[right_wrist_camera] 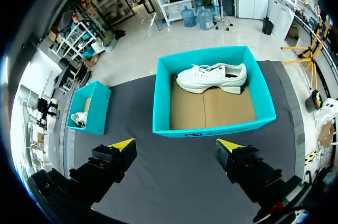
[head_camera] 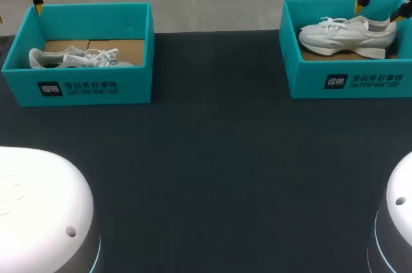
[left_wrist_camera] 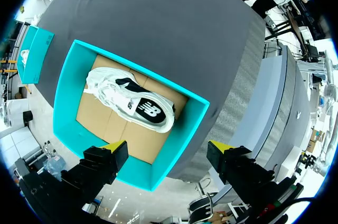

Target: Take the shoe out of the shoebox, open the shoe tongue, remove and reinsert the insole, then place the shoe into the shoebox

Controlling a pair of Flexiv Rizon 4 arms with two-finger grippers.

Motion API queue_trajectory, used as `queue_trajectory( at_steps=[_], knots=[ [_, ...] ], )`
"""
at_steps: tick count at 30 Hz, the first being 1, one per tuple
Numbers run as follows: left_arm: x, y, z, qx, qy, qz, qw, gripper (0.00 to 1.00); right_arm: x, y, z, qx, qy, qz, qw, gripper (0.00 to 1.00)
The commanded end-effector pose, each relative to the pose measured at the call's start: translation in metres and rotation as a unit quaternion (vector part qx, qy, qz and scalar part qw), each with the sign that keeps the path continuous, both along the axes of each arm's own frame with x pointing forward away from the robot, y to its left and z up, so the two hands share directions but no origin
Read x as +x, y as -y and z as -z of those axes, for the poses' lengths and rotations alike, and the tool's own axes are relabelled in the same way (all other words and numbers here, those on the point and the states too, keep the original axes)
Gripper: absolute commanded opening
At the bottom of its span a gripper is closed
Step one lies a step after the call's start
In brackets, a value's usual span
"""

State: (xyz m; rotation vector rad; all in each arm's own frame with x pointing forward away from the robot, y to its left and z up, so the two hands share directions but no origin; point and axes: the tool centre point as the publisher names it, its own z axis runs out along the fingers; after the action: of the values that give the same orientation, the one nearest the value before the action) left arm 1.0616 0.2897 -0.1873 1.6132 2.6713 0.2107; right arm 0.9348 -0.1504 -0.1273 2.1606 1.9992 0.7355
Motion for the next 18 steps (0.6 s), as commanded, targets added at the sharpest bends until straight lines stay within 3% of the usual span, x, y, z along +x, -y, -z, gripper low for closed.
queue_trajectory(
  at_steps=[1, 5, 12, 16, 18],
  knots=[
    [-0.001, 0.0, 0.0, 0.001, 0.0, 0.0, 1.0, 1.0, 0.0, 0.0, 0.0, 0.0, 0.0, 0.0, 1.0, 1.0],
    [-0.001, 0.0, 0.0, 0.001, 0.0, 0.0, 1.0, 1.0, 0.0, 0.0, 0.0, 0.0, 0.0, 0.0, 1.0, 1.0],
    [-0.001, 0.0, 0.0, 0.001, 0.0, 0.0, 1.0, 1.0, 0.058, 0.044, -0.009, -0.07, 0.022, 0.009, 0.997, 1.0],
    [-0.001, 0.0, 0.0, 0.001, 0.0, 0.0, 1.0, 1.0, 0.08, 0.068, -0.002, -0.101, 0.019, 0.023, 0.994, 1.0],
    [-0.001, 0.0, 0.0, 0.001, 0.0, 0.0, 1.0, 1.0, 0.09, 0.078, 0.002, -0.145, 0.022, 0.03, 0.989, 1.0]
  ],
)
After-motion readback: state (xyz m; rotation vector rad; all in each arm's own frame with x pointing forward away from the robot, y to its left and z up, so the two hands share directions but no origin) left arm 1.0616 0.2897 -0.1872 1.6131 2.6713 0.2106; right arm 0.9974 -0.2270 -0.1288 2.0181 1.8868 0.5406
